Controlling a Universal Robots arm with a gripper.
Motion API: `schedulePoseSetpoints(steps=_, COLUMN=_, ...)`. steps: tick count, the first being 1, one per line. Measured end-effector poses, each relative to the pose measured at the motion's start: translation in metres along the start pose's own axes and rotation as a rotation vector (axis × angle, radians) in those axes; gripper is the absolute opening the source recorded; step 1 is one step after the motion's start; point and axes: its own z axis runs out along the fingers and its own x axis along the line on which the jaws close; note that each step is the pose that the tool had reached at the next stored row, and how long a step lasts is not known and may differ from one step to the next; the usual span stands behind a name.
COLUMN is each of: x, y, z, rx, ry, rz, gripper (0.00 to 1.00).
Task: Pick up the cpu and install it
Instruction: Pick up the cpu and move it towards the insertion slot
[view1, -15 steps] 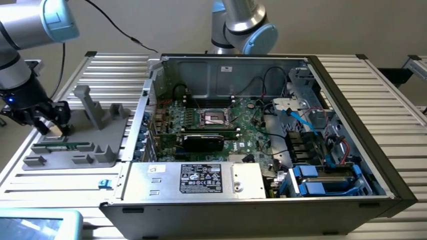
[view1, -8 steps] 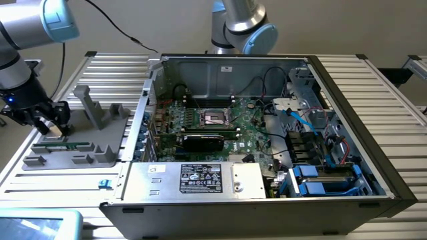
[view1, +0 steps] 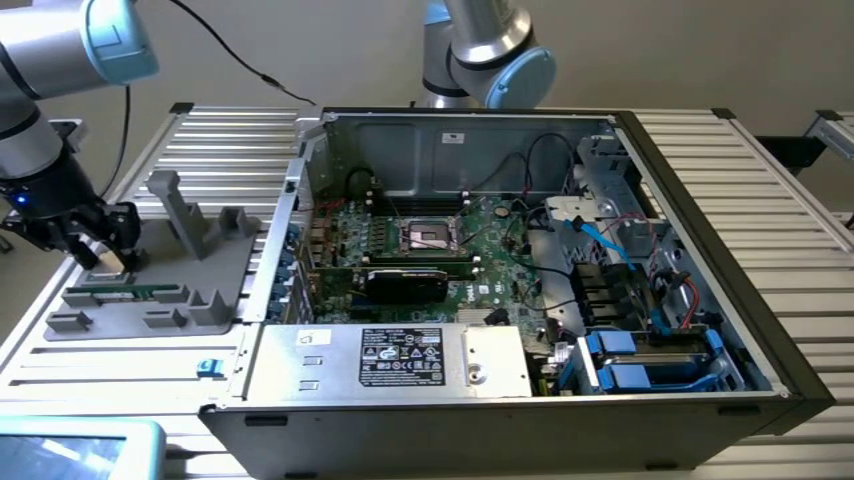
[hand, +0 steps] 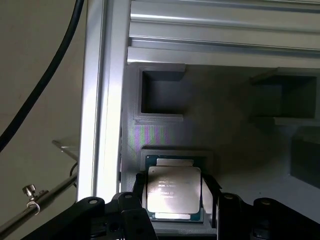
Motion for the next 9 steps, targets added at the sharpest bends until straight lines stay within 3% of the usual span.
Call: schedulePoseSetpoints(steps=9, x=0.0, y=0.0006, z=-0.0143, rx=0.0, ry=-0.0001, rz=0.0, gripper=0.53)
